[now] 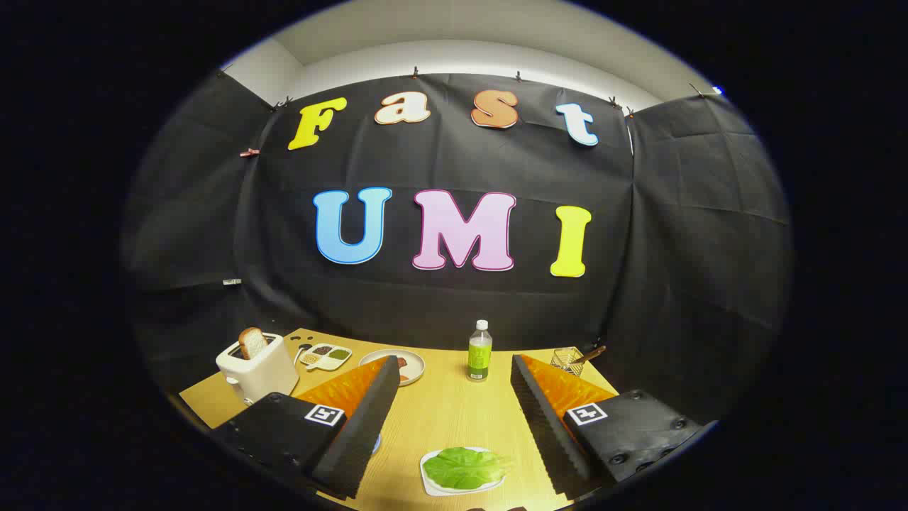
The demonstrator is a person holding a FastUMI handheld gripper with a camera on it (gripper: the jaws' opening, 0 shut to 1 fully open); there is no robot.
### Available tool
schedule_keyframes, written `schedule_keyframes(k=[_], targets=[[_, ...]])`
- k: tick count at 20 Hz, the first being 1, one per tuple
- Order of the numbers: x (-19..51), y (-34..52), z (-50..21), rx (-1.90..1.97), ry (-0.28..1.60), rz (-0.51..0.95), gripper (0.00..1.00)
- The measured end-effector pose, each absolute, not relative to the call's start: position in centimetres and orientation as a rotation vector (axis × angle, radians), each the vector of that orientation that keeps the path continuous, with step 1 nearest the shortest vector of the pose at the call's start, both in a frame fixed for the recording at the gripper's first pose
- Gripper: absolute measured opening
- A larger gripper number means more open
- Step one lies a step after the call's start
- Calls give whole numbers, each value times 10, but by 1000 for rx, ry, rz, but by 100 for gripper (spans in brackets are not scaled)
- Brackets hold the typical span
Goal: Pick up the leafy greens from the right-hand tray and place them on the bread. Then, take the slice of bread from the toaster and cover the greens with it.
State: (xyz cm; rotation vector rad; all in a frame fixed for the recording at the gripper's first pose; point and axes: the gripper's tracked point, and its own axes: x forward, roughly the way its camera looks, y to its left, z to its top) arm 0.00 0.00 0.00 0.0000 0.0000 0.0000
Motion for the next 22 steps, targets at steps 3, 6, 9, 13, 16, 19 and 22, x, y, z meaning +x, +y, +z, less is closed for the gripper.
schedule_keyframes(k=[3, 6, 9, 13, 16, 19, 22], targets=[[4, -3, 5, 15, -9, -14, 98], [6, -5, 2, 10, -3, -23, 98], [5, -5, -5, 8, 15, -28, 98], [6, -5, -9, 9, 33, -30, 98], [9, -6, -11, 12, 40, -29, 98], [11, -2, -22, 19, 66, 1, 98], [14, -1, -34, 25, 95, 23, 98]])
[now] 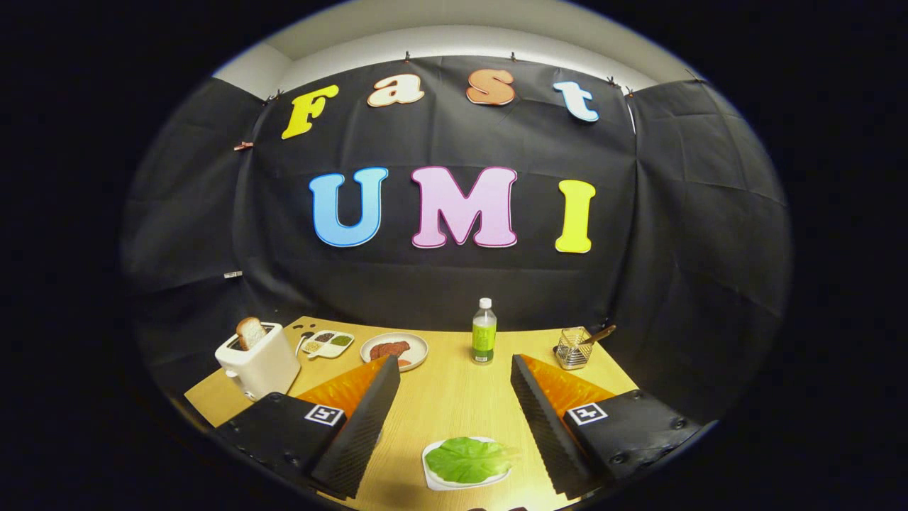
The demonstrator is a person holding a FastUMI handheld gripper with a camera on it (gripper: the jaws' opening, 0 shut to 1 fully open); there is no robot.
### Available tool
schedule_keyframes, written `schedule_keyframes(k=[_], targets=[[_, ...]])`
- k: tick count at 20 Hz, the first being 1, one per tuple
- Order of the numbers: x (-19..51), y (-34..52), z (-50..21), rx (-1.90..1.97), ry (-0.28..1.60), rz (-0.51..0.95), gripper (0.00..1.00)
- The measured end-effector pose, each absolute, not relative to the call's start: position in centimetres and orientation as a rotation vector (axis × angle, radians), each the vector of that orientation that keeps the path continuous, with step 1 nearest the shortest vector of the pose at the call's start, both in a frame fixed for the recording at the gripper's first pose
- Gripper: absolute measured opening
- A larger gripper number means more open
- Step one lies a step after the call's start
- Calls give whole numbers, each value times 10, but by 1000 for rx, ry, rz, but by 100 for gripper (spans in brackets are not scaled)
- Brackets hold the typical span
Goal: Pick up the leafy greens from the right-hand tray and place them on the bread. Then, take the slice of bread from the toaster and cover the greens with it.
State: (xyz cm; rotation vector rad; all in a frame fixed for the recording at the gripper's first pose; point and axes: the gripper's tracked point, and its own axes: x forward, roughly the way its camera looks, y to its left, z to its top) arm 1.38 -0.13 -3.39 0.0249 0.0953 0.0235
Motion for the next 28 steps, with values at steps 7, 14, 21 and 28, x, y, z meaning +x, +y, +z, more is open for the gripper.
schedule_keyframes(k=[7, 14, 21, 28], targets=[[25, -10, -89, 0, 215, 40, 98], [32, -18, -173, -14, 424, 117, 98], [41, -28, -248, -134, 591, 263, 98], [46, -32, -311, -325, 719, 459, 98]])
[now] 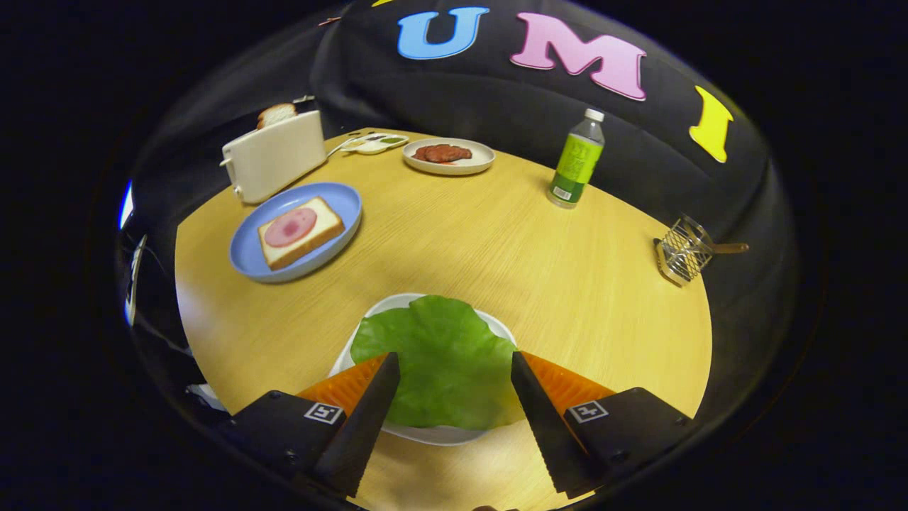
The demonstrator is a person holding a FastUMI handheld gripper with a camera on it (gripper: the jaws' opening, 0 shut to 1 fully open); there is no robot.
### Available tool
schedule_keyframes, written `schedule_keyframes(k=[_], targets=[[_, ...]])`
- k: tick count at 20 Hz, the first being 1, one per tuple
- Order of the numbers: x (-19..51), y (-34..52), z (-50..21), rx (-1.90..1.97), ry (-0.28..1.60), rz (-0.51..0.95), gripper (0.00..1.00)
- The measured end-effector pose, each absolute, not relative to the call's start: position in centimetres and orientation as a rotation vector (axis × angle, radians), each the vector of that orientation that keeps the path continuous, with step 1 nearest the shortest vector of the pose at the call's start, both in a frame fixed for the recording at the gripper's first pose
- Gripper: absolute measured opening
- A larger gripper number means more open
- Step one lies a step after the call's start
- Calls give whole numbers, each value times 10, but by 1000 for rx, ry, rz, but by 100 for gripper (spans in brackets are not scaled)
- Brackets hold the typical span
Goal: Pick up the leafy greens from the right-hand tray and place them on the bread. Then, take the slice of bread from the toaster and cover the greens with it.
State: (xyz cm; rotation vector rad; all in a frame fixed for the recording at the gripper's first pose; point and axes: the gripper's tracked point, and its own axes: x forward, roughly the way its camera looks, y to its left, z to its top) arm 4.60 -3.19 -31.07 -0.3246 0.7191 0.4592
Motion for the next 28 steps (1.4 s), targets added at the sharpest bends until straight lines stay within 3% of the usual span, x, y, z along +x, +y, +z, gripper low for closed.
schedule_keyframes(k=[7, 9, 11, 13, 15, 16, 18, 20, 22, 28], targets=[[46, -20, -329, -281, 799, 554, 94], [48, -18, -331, -283, 801, 561, 69], [44, -16, -330, -282, 803, 583, 69], [45, -17, -331, -282, 809, 580, 58], [47, -19, -328, -281, 811, 567, 58], [47, -20, -329, -276, 811, 557, 24], [45, -18, -330, -290, 812, 566, 24], [43, -17, -330, -299, 825, 570, 10], [41, -17, -330, -296, 854, 569, 6], [37, -9, -304, -219, 851, 570, 5]])
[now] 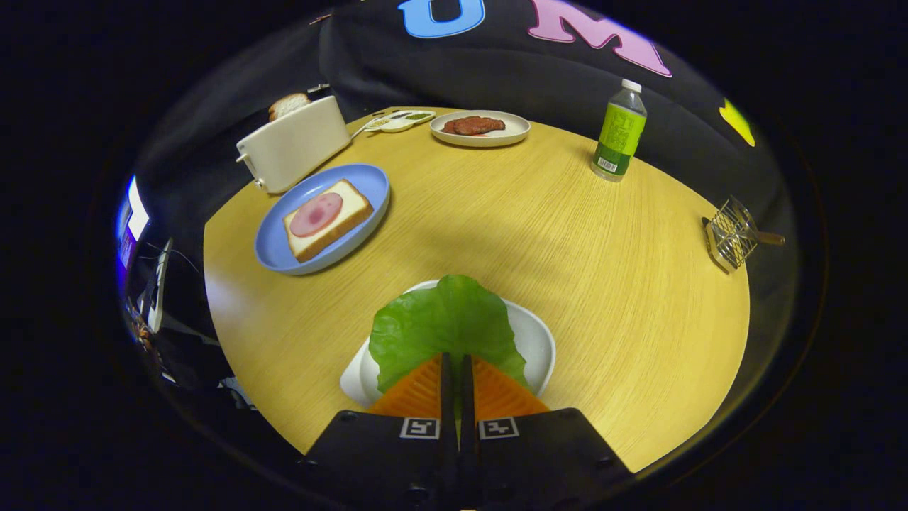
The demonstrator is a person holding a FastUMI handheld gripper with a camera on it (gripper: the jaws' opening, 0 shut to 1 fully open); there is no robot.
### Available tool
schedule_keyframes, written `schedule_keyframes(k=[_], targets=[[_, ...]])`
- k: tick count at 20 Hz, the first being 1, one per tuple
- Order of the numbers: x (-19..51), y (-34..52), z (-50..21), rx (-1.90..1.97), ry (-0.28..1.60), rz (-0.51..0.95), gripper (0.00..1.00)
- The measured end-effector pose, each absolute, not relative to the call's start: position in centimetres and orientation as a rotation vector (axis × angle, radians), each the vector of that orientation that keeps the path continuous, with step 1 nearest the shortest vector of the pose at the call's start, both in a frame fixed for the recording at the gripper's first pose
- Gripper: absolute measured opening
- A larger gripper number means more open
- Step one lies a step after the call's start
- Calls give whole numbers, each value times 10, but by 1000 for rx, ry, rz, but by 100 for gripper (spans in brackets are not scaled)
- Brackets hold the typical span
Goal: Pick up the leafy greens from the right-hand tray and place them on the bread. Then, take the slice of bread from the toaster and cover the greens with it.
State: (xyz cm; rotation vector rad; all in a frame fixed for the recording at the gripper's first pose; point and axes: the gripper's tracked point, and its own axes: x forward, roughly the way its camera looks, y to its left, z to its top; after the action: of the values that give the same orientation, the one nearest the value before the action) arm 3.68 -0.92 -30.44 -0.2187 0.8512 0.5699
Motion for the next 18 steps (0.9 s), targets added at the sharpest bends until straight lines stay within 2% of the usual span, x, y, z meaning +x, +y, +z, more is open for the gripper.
schedule_keyframes(k=[10, 18], targets=[[31, -7, -232, -131, 773, 511, 5], [48, 56, -159, -131, 677, 562, 5]])
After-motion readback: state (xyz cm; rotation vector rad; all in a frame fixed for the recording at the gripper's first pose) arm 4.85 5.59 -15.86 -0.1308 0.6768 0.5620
